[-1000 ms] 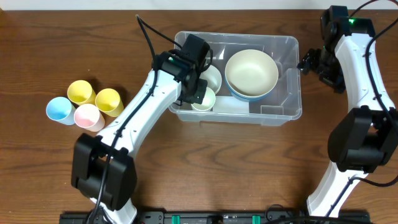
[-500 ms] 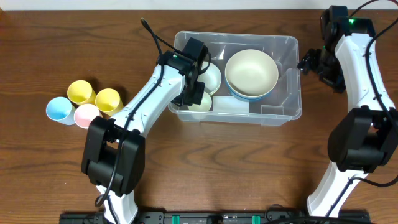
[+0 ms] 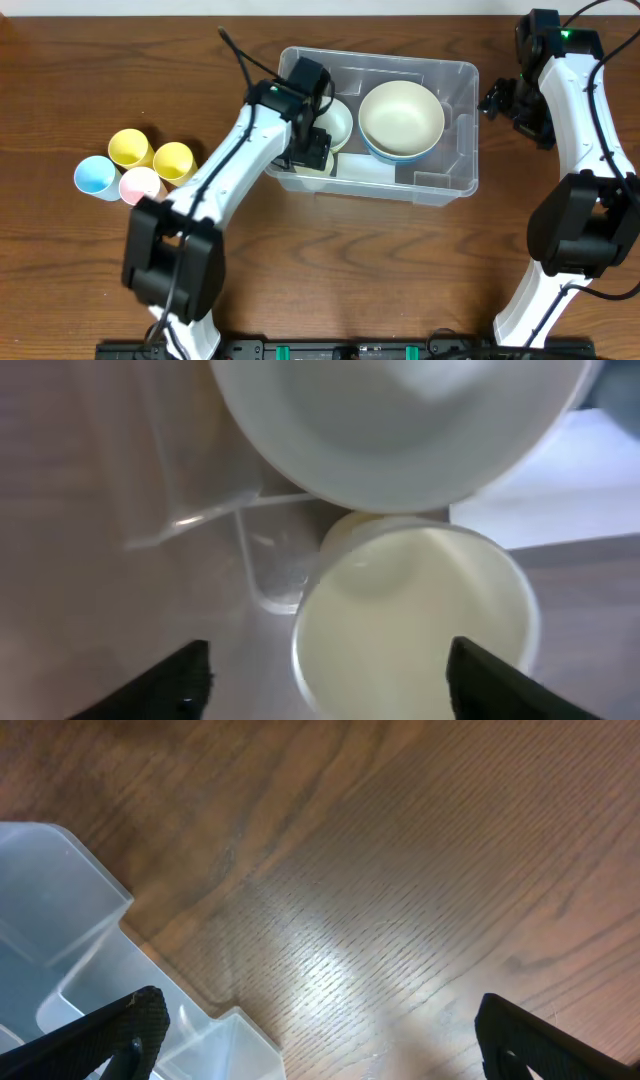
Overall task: Pack container
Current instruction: 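Release the white cup in the bin and withdraw the left gripper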
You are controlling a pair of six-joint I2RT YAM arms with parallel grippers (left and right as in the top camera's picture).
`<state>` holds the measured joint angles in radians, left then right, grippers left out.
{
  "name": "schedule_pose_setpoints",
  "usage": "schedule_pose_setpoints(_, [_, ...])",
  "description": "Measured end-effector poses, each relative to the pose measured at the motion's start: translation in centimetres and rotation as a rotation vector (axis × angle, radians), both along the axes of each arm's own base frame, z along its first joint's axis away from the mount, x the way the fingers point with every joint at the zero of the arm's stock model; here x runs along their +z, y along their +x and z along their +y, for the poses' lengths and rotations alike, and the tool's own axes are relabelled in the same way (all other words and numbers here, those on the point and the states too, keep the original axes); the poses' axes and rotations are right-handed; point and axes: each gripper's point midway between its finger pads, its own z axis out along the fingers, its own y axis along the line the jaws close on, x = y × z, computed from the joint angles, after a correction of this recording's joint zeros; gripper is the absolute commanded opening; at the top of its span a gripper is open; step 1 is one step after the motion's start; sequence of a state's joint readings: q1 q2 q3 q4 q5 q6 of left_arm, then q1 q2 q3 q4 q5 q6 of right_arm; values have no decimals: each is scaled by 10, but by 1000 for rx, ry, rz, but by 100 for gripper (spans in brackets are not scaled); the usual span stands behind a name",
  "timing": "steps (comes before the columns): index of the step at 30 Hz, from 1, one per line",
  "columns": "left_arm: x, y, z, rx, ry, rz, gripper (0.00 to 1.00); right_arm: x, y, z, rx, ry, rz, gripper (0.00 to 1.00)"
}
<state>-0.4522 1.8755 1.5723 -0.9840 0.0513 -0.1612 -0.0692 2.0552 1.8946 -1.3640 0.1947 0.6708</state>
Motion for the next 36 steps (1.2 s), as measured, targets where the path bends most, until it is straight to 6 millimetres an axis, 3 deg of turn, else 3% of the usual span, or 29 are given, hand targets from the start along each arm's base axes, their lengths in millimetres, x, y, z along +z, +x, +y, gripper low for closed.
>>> schedule_pose_setpoints(3, [33,2,-1,-2,-37,-82,87,0,0,0,0,0,0,99])
schedule_pose_setpoints(8, [120,-3,3,-3,-137,-297,100,0,0,0,0,0,0,99])
schedule_pose_setpoints(9, [136,-7,6,-2,-151,-336,98,0,0,0,0,0,0,99])
schedule_pose_setpoints(13, [190,-28,32,45,-148,-483,98,0,0,0,0,0,0,99])
schedule_pose_setpoints(16, [206,-42,66,151,-70,-531,98,0,0,0,0,0,0,99])
schedule_pose_setpoints(21, [201,-50,124,380,67,-509,98,0,0,0,0,0,0,99])
schedule_pose_setpoints(26, [169,-37,157,511,162,-429,98,0,0,0,0,0,0,99])
schedule_pose_setpoints(31, [117,-16,176,568,240,-284,98,0,0,0,0,0,0,99])
schedule_pose_setpoints(36, [68,-4,179,583,229,-131,98,0,0,0,0,0,0,99])
